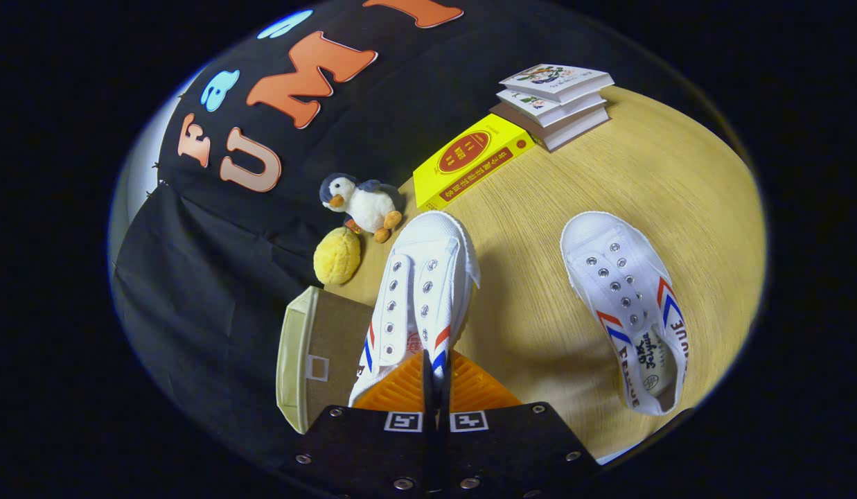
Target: Open the storage box then place both shoes into the box .Put the left shoe in first, then the right shoe, with the right side of both shoes facing outward in a uniform manner.
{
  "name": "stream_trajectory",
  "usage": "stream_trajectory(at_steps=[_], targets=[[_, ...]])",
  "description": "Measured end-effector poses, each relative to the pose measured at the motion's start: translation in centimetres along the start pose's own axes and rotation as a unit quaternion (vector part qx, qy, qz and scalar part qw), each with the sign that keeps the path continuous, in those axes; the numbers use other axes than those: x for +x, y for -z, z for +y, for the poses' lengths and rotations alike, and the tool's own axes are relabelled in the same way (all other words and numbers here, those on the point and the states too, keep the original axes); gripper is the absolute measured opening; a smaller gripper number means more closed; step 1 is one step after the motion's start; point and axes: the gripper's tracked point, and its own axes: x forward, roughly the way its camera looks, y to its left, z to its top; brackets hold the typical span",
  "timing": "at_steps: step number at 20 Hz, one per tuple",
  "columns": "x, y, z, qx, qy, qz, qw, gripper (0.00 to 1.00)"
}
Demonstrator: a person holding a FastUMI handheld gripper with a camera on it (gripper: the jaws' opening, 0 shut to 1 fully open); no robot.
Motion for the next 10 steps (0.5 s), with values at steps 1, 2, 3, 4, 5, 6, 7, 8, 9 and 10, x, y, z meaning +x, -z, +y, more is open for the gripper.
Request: stream_trajectory(at_steps=[1,2,3,4,5,6,7,8,9,10], targets=[[-0.8,0.0,1.4,-0.005,0.007,-0.007,1.0,0.0],[-1.3,0.0,3.2,-0.009,0.01,-0.012,1.0,0.0],[-1.9,-0.1,5.4,-0.013,0.007,-0.021,1.0,0.0],[-2.5,0.0,7.4,-0.015,0.001,-0.029,0.999,0.0],[-2.8,-0.1,9.6,-0.02,-0.006,-0.037,0.999,0.0],[-3.1,0.0,11.6,-0.024,-0.01,-0.04,0.999,0.0],[-2.8,0.3,13.4,-0.032,-0.013,-0.042,0.999,0.0],[-2.3,0.9,15.3,-0.041,-0.016,-0.04,0.998,0.0],[-1.7,1.6,17.0,-0.047,-0.02,-0.036,0.998,0.0],[-0.7,2.4,18.5,-0.052,-0.025,-0.03,0.998,0.0]])
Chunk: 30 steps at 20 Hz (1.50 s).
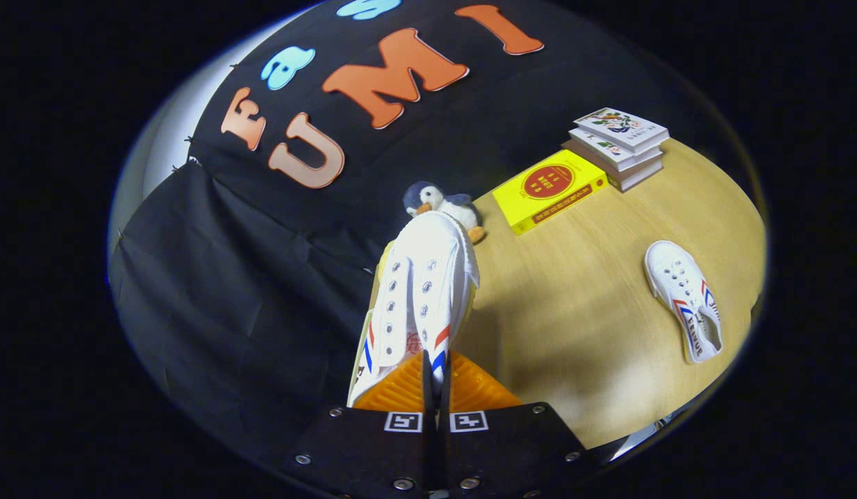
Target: Open the storage box then place both shoes into the box .Put the left shoe in first, then the right shoe, with the right side of both shoes facing outward in a uniform manner.
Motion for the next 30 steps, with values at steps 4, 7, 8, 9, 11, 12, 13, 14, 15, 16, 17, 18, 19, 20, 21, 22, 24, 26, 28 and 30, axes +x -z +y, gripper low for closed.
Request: stream_trajectory(at_steps=[4,7,8,9,11,12,13,14,15,16,17,18,19,20,21,22,24,26,28,30], targets=[[4.2,3.4,4.1,-0.012,-0.004,0.028,1.0,0.0],[7.4,6.3,4.8,-0.028,0.019,0.052,0.998,0.0],[8.3,7.1,5.0,-0.033,0.027,0.059,0.997,0.0],[9.2,7.9,5.0,-0.038,0.034,0.066,0.997,0.0],[10.5,9.4,4.8,-0.044,0.052,0.076,0.995,0.0],[11.0,10.2,4.6,-0.048,0.064,0.08,0.994,0.0],[11.3,10.7,4.5,-0.055,0.075,0.084,0.992,0.0],[11.6,11.4,4.3,-0.059,0.086,0.09,0.99,0.0],[11.9,11.9,4.3,-0.058,0.093,0.095,0.989,0.0],[12.4,12.3,4.2,-0.053,0.096,0.099,0.989,0.0],[12.9,12.5,4.1,-0.047,0.101,0.1,0.989,0.0],[13.7,12.6,4.1,-0.042,0.105,0.102,0.988,0.0],[14.7,12.7,4.3,-0.037,0.111,0.106,0.988,0.01],[15.0,13.3,4.2,-0.037,0.117,0.112,0.986,0.03],[15.3,13.8,4.3,-0.041,0.12,0.121,0.985,0.03],[15.4,14.1,5.0,-0.042,0.111,0.129,0.985,0.07],[15.1,13.0,4.8,-0.05,0.113,0.116,0.986,0.33],[14.3,11.4,4.4,-0.056,0.118,0.097,0.987,0.88],[13.2,9.6,4.9,-0.047,0.106,0.08,0.99,0.99],[11.6,8.0,5.2,-0.053,0.096,0.067,0.992,0.99]])
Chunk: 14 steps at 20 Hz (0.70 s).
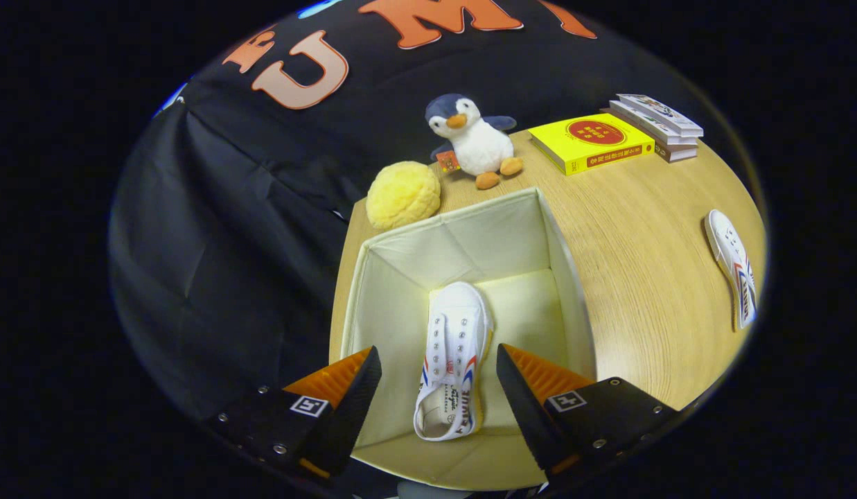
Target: Open the storage box then place both shoes into the box .Put the left shoe in first, then the right shoe, with the right side of both shoes facing outward in a uniform manner.
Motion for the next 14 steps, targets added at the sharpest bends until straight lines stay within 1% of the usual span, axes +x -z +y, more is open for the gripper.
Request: stream_trajectory(at_steps=[4,5,9,11,14], targets=[[-3.8,-2.9,-0.6,-0.009,-0.022,-0.032,0.999,0.99],[-4.5,-3.6,-1.5,-0.012,-0.019,-0.04,0.999,0.99],[-6.7,-5.8,-6.3,-0.026,0.005,-0.06,0.998,0.99],[-7.6,-6.5,-9.6,-0.028,0.022,-0.065,0.997,0.98],[-8.9,-7.3,-15.7,-0.027,0.057,-0.061,0.996,0.99]])
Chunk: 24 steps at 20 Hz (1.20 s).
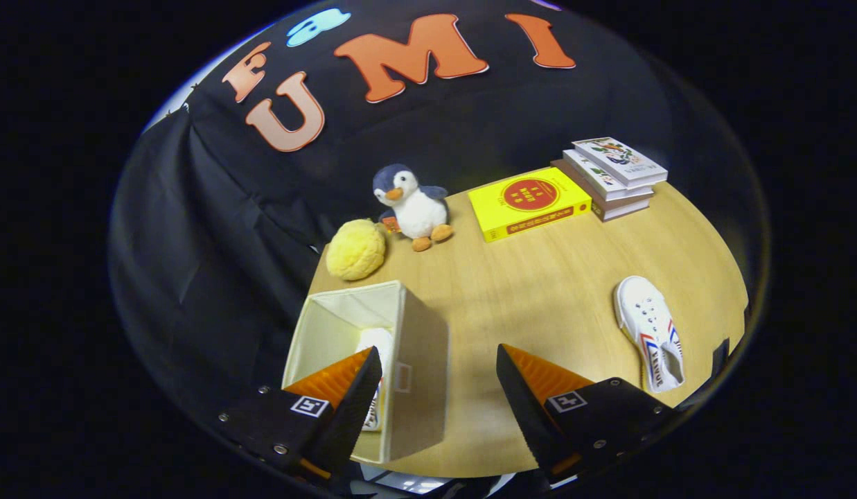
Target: Open the storage box then place both shoes into the box .Put the left shoe in first, then the right shoe, with the right side of both shoes facing outward in a uniform manner.
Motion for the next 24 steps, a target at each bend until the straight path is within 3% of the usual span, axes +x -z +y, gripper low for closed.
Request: stream_trajectory(at_steps=[10,15,24], targets=[[-1.8,1.6,-22.1,0.002,0.122,0.052,0.991,0.99],[-0.6,3.7,-27.8,0.019,0.119,0.102,0.987,0.96],[4.0,7.6,-31.0,-0.019,0.103,0.181,0.978,0.66]])
